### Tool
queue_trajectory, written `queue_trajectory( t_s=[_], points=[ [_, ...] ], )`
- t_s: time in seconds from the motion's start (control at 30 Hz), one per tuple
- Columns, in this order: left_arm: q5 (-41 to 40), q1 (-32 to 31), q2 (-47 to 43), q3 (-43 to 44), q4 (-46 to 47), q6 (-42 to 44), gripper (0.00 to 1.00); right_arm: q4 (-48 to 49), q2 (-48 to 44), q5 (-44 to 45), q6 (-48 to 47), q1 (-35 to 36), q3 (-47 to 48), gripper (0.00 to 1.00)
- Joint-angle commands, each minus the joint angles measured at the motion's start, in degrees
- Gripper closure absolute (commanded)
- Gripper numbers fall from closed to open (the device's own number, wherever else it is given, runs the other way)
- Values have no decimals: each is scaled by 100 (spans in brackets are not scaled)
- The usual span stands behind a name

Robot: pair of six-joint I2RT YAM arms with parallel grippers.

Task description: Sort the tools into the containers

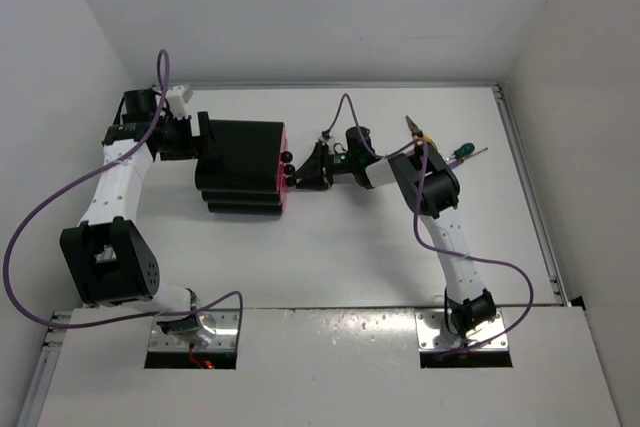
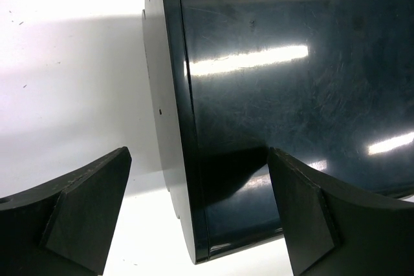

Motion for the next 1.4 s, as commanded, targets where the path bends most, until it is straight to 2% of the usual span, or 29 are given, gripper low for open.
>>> queue_trajectory(
  t_s=[0.0, 0.3, 0.53, 0.7, 0.9, 1.37],
  points=[
    [-177, -70, -20, -56, 108, -81, 8, 450, 112, 66, 319, 117, 231, 54],
    [-283, -70, 41, -56, 108, -81, 9, 381, 218, 119, 259, 276, 406, 57],
    [-336, -70, 156, -109, 161, -134, 9, 117, 166, 119, 4, 276, 285, 73],
    [-388, -70, 217, -109, 213, -134, 9, -50, -107, 171, -346, 4, -31, 84],
    [-388, -70, 270, -109, 213, -187, 9, -727, -590, 171, -1129, -348, -454, 88],
    [-388, -123, 270, -109, 266, -240, 9, -2133, -1293, -22, -2605, -1130, -1139, 89]
  ],
)
